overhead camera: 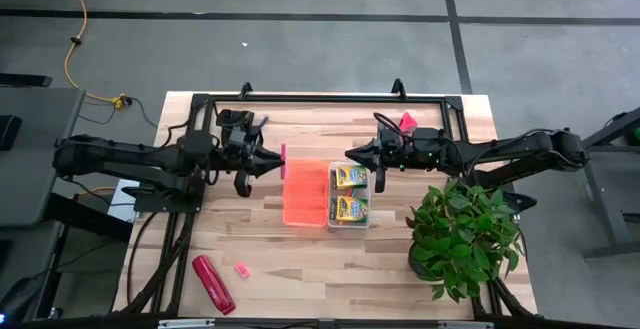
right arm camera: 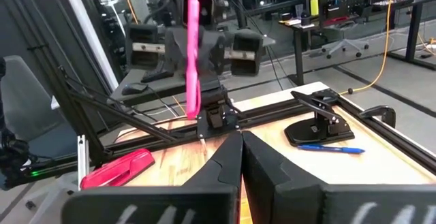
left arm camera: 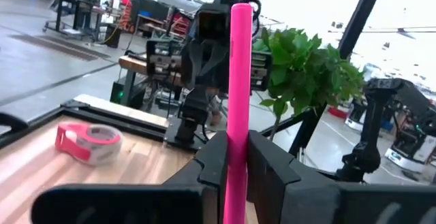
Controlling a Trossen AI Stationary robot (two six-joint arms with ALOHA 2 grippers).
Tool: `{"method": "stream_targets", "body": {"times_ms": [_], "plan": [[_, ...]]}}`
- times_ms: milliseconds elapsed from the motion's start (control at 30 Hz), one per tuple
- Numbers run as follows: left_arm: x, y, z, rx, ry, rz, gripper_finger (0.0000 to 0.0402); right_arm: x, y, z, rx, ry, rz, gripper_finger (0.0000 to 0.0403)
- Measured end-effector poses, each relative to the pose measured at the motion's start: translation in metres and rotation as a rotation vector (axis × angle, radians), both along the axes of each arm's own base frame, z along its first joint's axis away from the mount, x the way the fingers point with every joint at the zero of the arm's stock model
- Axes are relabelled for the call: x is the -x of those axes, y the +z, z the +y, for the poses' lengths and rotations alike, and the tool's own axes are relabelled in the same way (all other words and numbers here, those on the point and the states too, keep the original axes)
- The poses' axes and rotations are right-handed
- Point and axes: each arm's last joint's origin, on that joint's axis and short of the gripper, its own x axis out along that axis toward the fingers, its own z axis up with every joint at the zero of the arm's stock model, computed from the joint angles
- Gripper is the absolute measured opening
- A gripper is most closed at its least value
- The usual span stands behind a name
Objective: Pack school essentials
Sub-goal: Put the pink pen in the supply box
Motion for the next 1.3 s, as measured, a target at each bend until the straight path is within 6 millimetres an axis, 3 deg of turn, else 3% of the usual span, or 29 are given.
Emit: {"method": "stream_targets", "body": {"times_ms": [400, 633, 767, 1067, 1300], "plan": [[0.0, 0.0, 0.0, -0.003, 0.011, -0.017, 0.0035, 0.0, 0.0, 0.0, -0.001, -0.001, -0.005, 0.0], [-0.003, -0.002, 0.002, -0.008, 0.059, -0.009, 0.0035, -0.01, 0.004, -0.001, -0.114, -0.042, -0.023, 0.0007], [-0.013, -0.008, 0.004, -0.001, 0.061, 0.037, 0.0035, -0.03, 0.016, 0.004, -0.102, -0.011, -0.011, 0.0049], [-0.047, -0.006, 0.009, 0.014, 0.058, 0.094, 0.0035, -0.078, 0.029, 0.002, -0.098, -0.017, 0.085, 0.0205], [-0.061, -0.001, 0.011, 0.013, 0.054, 0.094, 0.0035, -0.091, 0.032, 0.001, -0.083, -0.004, 0.058, 0.022]]}}
